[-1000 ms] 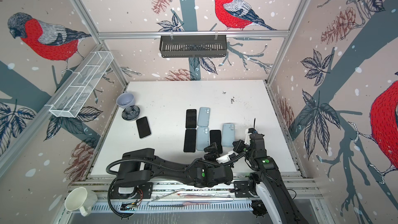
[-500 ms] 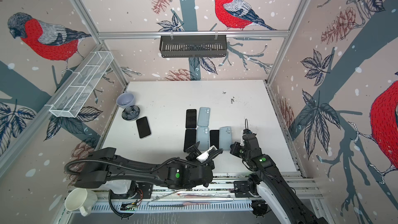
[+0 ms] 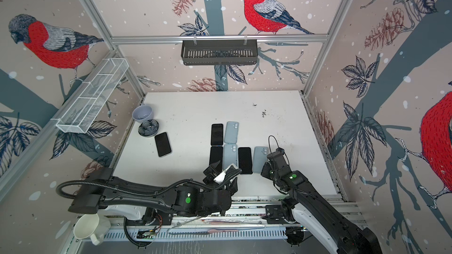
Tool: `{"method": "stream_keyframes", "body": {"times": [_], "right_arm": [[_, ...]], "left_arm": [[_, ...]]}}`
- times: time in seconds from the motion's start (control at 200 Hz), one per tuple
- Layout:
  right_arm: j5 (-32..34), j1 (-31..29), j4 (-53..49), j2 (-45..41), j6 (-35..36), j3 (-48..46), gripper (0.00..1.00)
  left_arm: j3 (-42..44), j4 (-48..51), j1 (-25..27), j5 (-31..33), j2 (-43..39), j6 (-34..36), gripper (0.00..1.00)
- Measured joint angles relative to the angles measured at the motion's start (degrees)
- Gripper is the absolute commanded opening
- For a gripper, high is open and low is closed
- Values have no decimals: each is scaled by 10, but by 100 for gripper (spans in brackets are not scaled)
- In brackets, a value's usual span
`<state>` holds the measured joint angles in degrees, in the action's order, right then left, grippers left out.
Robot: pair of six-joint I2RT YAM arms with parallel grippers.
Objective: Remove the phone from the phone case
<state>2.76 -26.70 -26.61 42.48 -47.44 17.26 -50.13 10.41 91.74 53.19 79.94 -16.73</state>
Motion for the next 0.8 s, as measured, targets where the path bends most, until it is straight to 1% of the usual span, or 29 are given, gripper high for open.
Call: {"method": "stream_keyframes", "body": {"times": [0.215, 0.33, 0.515, 0.71, 0.801], "right_arm": [[31, -20, -3, 22, -9, 3, 5], [36, -29, -1, 45, -17, 7, 5], [39, -41, 4, 58, -16, 8, 4], [58, -79, 19, 79, -17, 10, 4], [92, -126, 16, 117, -18, 28, 6]], "left_arm": [[15, 1, 3, 5, -20, -8, 97], [18, 1, 3, 9, -31, -9, 97], [18, 0, 3, 13, -42, -8, 97], [18, -5, 3, 24, -45, -8, 97], [18, -8, 3, 25, -46, -8, 97]]}}
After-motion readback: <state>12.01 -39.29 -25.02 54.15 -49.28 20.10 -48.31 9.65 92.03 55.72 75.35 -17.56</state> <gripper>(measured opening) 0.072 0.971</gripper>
